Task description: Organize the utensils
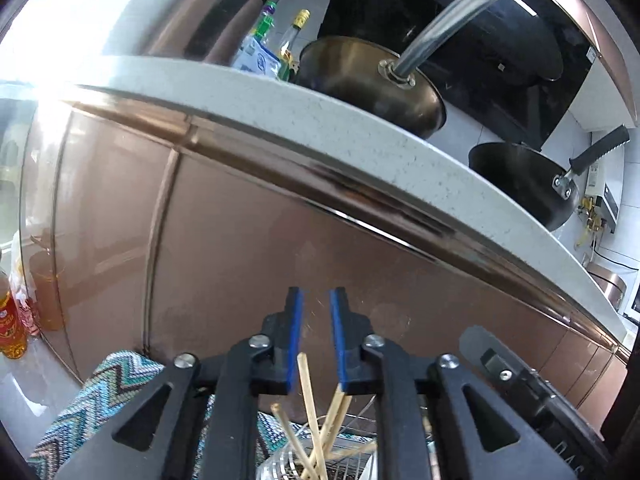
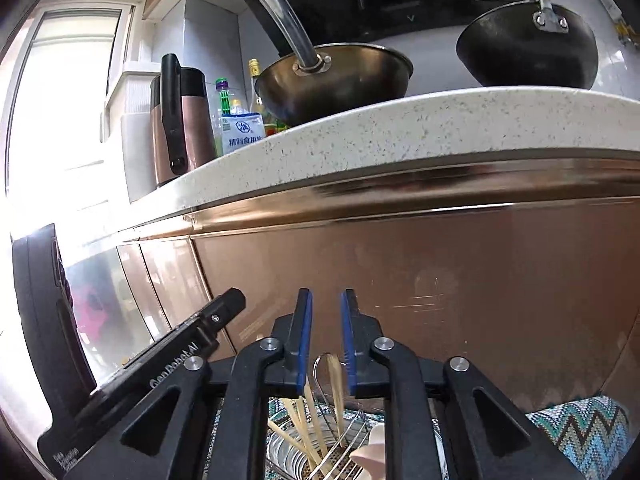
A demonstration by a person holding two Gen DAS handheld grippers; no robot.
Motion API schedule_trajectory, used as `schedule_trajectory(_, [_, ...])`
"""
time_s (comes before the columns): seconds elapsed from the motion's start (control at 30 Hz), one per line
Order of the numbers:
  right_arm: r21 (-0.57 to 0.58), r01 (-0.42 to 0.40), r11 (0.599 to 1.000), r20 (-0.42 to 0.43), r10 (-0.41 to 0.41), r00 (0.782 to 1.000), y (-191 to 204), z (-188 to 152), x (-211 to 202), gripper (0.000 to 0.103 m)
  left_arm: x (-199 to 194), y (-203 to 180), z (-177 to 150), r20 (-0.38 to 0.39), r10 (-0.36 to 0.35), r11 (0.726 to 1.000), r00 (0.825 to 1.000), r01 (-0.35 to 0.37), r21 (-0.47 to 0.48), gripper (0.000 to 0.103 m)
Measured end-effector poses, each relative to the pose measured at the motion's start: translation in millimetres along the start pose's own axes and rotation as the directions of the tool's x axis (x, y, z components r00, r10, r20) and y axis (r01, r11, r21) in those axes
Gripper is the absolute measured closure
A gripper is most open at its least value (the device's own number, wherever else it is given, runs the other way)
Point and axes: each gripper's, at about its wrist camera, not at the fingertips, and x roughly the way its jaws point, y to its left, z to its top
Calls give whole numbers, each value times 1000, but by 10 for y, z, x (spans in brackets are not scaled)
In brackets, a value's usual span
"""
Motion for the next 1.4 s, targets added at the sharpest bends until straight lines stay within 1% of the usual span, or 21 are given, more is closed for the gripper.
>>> schedule_trajectory(0.07, [4, 4, 1000, 11, -4, 1000, 17, 41, -94, 88, -80, 19, 48, 5, 4, 1000, 1000, -4, 0, 83])
schedule_trajectory(0.2, [2, 17, 1000, 27, -17, 999, 53, 118, -304, 88, -258, 31, 151, 12, 9, 1000, 1000, -9, 10, 82])
schedule_trajectory(0.3, [8, 28, 1000, 38, -28, 999, 88, 166, -536, 88, -451, 23, 229, 9, 19, 999, 1000, -19, 26, 76])
schedule_trajectory(0.37, [13, 34, 999, 43, -35, 998, 124, 195, -721, 86, -593, 14, 273, 0, 39, 998, 999, -39, 43, 72])
schedule_trajectory(0.47, [18, 45, 999, 41, -46, 998, 201, 222, -948, 84, -831, 7, 321, -32, 84, 993, 996, -81, 86, 71])
schedule_trajectory(0.67, [20, 44, 999, 29, -45, 999, 448, 229, -1440, 84, -1357, 39, 404, -68, 98, 987, 993, -89, 131, 71])
schedule_trajectory(0.8, [9, 42, 999, 22, -43, 999, 622, 169, -1754, 82, -1720, 63, 430, -97, 114, 981, 989, -97, 165, 69])
schedule_trajectory(0.87, [0, 38, 999, 16, -38, 999, 705, 120, -1902, 81, -1888, 90, 412, -108, 130, 978, 986, -109, 180, 64])
schedule_trajectory(1.03, [-16, 23, 1000, -10, -24, 1000, 854, -5, -2173, 81, -2268, 164, 329, -136, 151, 969, 979, -119, 216, 64])
schedule_trajectory(1.2, [-30, 15, 999, -43, -16, 999, 945, -195, -2366, 81, -2560, 221, 308, -118, 169, 963, 979, -139, 230, 64])
schedule_trajectory(1.4, [-19, 36, 999, -62, -37, 997, 915, -333, -2533, 81, -2788, 228, 302, -104, 177, 959, 979, -148, 240, 63])
